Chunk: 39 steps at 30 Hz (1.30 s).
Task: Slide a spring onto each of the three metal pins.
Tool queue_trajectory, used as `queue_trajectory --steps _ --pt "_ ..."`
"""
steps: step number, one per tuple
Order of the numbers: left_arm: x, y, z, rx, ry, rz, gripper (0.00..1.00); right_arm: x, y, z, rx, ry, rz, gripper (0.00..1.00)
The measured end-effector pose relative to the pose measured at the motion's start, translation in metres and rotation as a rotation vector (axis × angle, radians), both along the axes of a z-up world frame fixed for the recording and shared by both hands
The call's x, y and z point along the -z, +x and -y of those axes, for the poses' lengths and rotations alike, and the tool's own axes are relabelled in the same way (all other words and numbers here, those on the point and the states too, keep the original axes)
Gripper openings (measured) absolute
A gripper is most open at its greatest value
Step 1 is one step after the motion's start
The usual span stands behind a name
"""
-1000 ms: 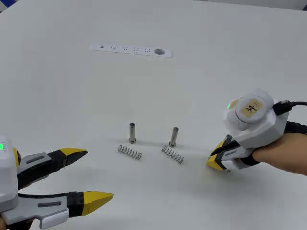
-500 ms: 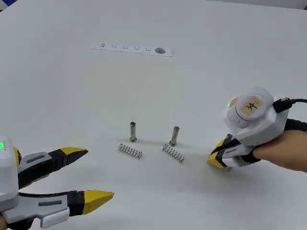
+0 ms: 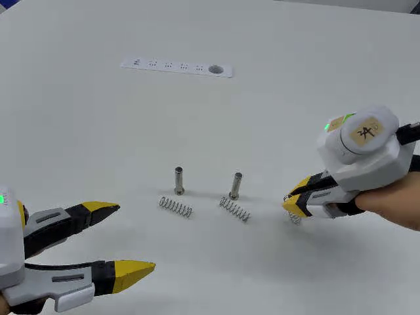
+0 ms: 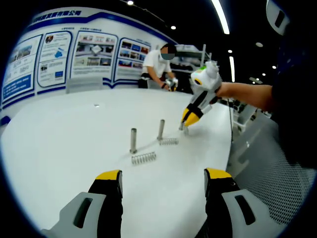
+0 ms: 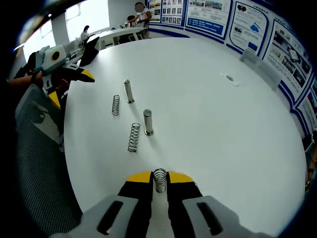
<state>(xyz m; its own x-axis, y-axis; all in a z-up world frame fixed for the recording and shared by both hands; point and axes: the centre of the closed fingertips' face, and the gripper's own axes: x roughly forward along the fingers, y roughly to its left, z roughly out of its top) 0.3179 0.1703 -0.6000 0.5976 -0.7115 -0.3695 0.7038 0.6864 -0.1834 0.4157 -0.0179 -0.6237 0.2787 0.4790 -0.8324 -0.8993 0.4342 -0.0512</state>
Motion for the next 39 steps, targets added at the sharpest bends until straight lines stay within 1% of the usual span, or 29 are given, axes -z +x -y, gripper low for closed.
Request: queue_trajectory --steps 6,11,16,19,21,24,27,30,34,36,39 --pt "0.0 0.0 -0.001 -0.001 -0.001 0.0 0.68 -0.008 -0.001 -0.001 0.008 0.015 0.016 0.12" --pt "0.0 0.0 -0.001 0.0 0.0 0.001 0.68 -0.02 -0.002 -0.003 0.016 0.036 0.027 0.12" --pt "0.0 0.0 -0.002 -0.001 0.0 0.001 0.68 -0.042 -0.003 -0.005 0.025 0.074 0.036 0.12" --pt "0.0 0.0 -0.002 0.0 0.0 0.001 0.68 -0.061 -0.002 -0.005 0.031 0.102 0.047 0.12" --pt "0.0 0.0 -0.002 0.0 0.0 0.002 0.68 -0.07 -0.001 -0.005 0.036 0.114 0.052 0.12" --pt "0.0 0.0 -0.001 0.001 -0.001 0.002 0.68 -0.084 0.003 0.0 0.043 0.114 0.074 0.12" --pt "0.0 0.0 -0.001 0.002 0.0 0.001 0.68 -0.093 0.007 0.006 0.054 0.105 0.087 0.12" --pt "0.0 0.0 -0.002 0.001 0.0 0.001 0.68 -0.1 0.01 0.011 0.066 0.1 0.099 0.12" --pt "0.0 0.0 -0.002 0.001 0.001 0.002 0.68 -0.102 0.013 0.017 0.08 0.086 0.102 0.12" --pt "0.0 0.0 -0.002 0.001 0.0 0.0 0.68 -0.1 0.013 0.019 0.088 0.08 0.094 0.12" --pt "0.001 0.0 -0.002 0.001 0.001 -0.001 0.68 -0.092 0.013 0.023 0.095 0.056 0.081 0.12"
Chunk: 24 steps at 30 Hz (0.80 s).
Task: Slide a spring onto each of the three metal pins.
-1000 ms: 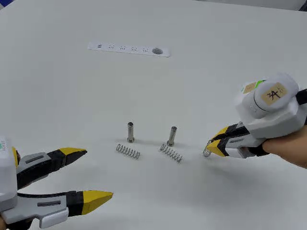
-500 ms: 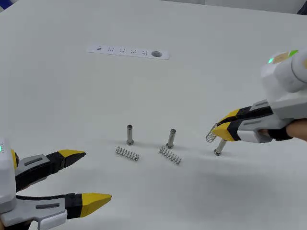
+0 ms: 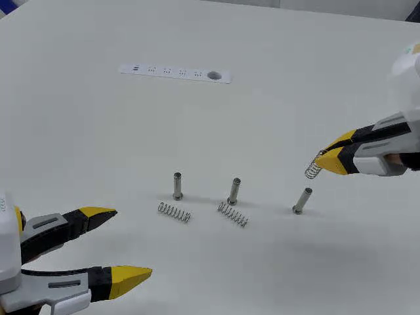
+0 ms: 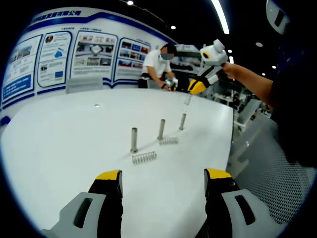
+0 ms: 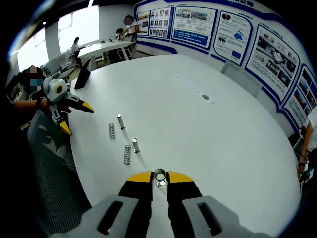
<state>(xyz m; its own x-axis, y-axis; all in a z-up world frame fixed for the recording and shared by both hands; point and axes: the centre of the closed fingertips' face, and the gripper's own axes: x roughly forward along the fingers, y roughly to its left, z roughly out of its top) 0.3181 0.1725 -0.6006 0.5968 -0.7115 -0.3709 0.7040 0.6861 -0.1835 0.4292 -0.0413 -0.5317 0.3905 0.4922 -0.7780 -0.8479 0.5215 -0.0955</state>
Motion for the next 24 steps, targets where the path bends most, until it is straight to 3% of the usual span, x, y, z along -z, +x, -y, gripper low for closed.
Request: queue_trajectory --steps 10,24 --pt "0.002 -0.001 -0.001 -0.005 -0.002 -0.004 0.68 0.026 0.003 0.007 0.027 -0.011 -0.039 0.12" --pt "0.003 -0.001 -0.001 -0.008 -0.002 -0.008 0.68 0.041 0.009 0.007 0.032 -0.014 -0.062 0.12"
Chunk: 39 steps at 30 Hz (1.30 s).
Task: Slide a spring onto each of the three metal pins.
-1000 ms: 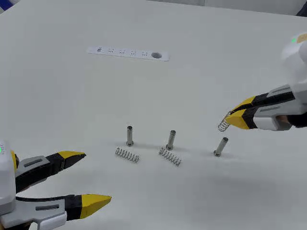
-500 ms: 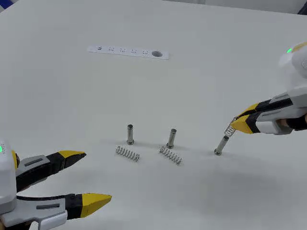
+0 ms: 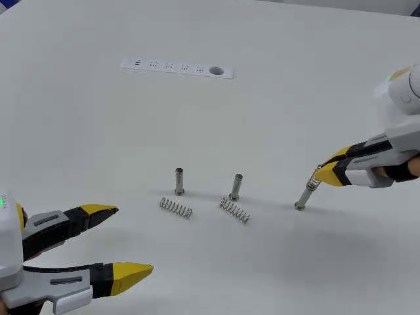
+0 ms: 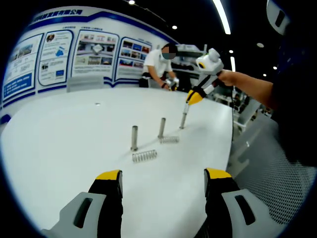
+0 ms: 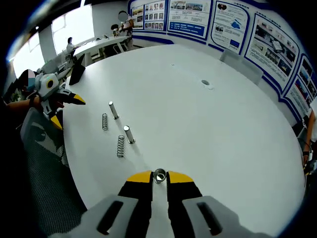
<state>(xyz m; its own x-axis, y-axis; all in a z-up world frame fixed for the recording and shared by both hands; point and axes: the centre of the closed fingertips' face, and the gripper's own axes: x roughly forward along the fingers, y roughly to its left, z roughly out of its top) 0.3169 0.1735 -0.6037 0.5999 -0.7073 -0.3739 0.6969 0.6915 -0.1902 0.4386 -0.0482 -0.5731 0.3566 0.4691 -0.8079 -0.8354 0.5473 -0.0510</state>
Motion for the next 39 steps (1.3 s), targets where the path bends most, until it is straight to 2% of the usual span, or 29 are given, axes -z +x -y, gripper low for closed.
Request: queue_trajectory --steps 9,27,33,39 --pt "0.001 0.0 -0.001 -0.003 -0.001 -0.001 0.68 0.019 0.004 0.003 0.01 -0.008 -0.021 0.12" --pt "0.0 -0.001 -0.001 -0.006 -0.001 -0.003 0.68 0.043 0.005 0.005 0.013 -0.035 -0.042 0.12" --pt "0.0 -0.001 -0.001 -0.004 -0.001 -0.003 0.68 0.043 0.003 0.006 0.01 -0.035 -0.041 0.12" --pt "-0.001 0.0 0.0 -0.001 0.001 0.0 0.68 0.034 0.001 0.005 0.005 -0.029 -0.024 0.13"
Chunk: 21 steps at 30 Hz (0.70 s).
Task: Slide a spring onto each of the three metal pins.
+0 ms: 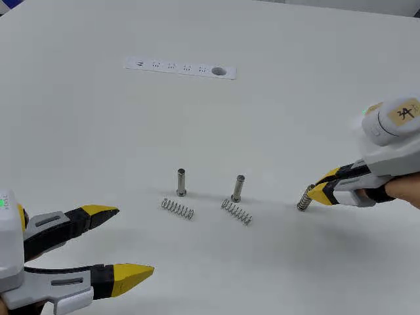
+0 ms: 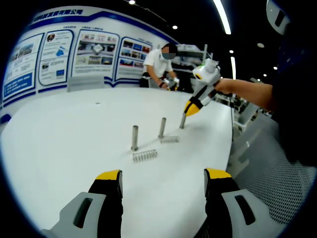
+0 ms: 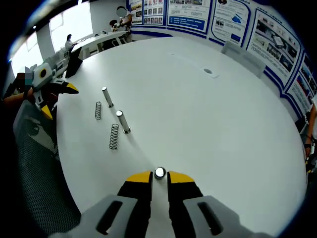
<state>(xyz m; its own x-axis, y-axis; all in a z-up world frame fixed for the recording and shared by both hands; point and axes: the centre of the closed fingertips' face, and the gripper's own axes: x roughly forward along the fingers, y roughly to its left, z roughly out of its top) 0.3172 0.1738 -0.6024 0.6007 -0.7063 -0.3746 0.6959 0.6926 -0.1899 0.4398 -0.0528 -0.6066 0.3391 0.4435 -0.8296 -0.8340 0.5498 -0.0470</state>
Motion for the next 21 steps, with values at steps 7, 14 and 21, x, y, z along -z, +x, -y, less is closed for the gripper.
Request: queue_trajectory --steps 7,14,21 --pt "-0.001 0.0 0.0 0.002 0.0 0.002 0.68 -0.017 -0.001 -0.004 -0.017 -0.004 0.043 0.14" --pt "0.0 -0.001 0.001 0.006 0.001 0.003 0.68 -0.033 -0.008 -0.028 -0.071 0.016 0.083 0.14" --pt "0.0 -0.002 0.001 0.005 0.001 0.004 0.68 -0.025 -0.022 -0.056 -0.142 0.023 0.064 0.14"
